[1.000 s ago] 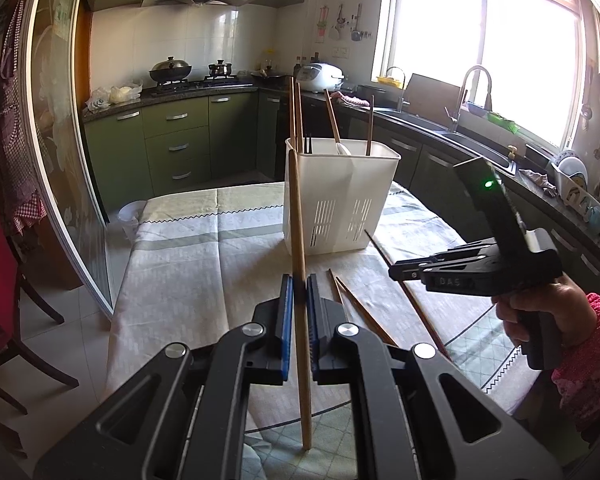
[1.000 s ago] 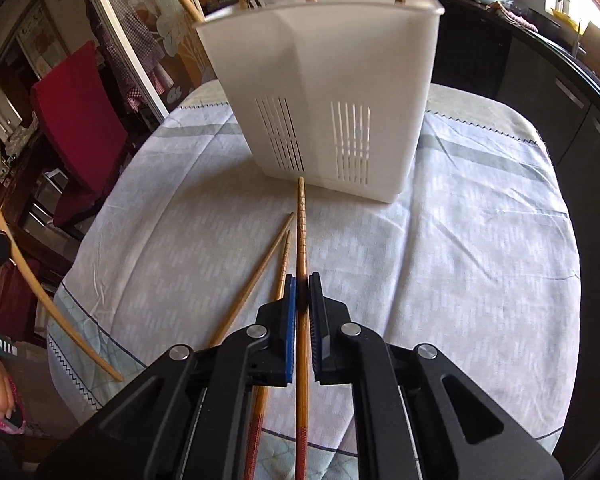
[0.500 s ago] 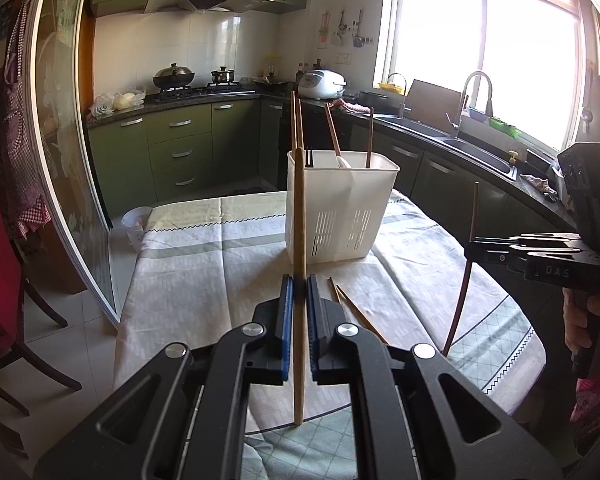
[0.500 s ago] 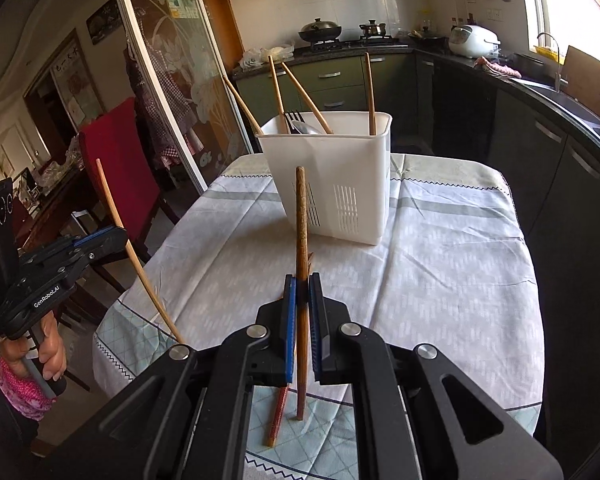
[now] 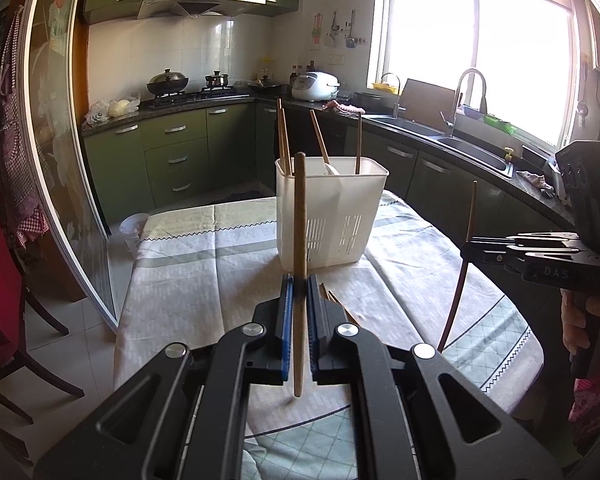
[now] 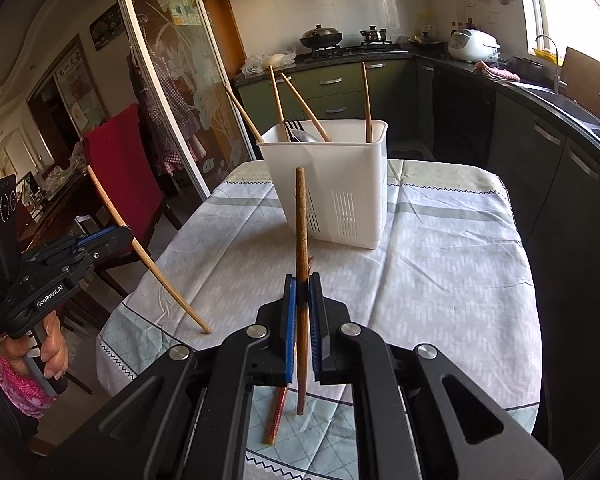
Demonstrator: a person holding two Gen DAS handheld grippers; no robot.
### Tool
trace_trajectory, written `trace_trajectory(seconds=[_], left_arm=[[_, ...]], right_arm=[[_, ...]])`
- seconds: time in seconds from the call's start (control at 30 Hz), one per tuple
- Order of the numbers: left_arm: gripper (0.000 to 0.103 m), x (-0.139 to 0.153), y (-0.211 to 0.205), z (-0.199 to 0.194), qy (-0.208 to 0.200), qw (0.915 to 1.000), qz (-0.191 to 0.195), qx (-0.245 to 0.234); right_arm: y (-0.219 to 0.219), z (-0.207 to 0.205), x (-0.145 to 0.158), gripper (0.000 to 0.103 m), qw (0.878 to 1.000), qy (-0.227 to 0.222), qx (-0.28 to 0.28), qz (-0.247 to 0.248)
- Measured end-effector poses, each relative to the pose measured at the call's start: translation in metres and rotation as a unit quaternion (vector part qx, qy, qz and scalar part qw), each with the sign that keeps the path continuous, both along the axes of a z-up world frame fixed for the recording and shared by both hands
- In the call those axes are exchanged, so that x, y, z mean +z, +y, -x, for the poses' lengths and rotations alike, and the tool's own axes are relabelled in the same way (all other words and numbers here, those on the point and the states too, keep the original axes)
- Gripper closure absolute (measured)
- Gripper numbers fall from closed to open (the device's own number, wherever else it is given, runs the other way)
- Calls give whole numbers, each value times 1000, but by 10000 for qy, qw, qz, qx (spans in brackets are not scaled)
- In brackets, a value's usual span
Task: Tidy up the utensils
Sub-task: 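Lower the chopstick into the holder and open the left tool while the right carries its chopstick over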
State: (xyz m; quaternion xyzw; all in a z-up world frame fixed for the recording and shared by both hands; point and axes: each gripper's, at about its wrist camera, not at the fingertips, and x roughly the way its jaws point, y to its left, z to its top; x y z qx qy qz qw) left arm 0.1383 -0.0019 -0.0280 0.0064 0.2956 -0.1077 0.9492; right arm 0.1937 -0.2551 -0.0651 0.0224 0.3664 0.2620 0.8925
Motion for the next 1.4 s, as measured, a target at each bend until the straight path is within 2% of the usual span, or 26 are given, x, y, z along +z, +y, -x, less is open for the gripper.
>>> trace_trajectory(seconds=[0.3, 0.43, 0.63, 0.73, 0.93, 1.13, 1.3, 1.4], left_arm=[[96, 19, -9, -7, -140, 9998, 60, -158], [97, 42, -16, -17, -297, 9992, 79, -258], [96, 89, -32, -38, -831, 9962, -48, -255], [96, 111, -39, -55, -1038, 9944, 17, -212], [96, 142, -55, -87, -1525, 9883, 34, -36], [96, 132, -63, -128, -1502, 9883, -29, 249], [96, 108, -59, -158, -1203, 9920, 2, 396], [96, 89, -55, -173, -865, 9955, 14, 394]], right_arm=[[-5, 1, 0, 96, 10000, 27, 3, -57], [-9, 1, -1, 96, 10000, 46, -14, -67], [-17, 1, -4, 96, 9999, 81, -47, -132], [-23, 1, -5, 96, 9998, 102, -78, -158], [-40, 2, -6, 96, 9994, 112, -197, -272], [-54, 4, 5, 96, 9988, -18, -261, -423], [-58, 8, 17, 96, 9986, -151, -224, -464], [-59, 7, 25, 96, 9983, -186, -189, -525]])
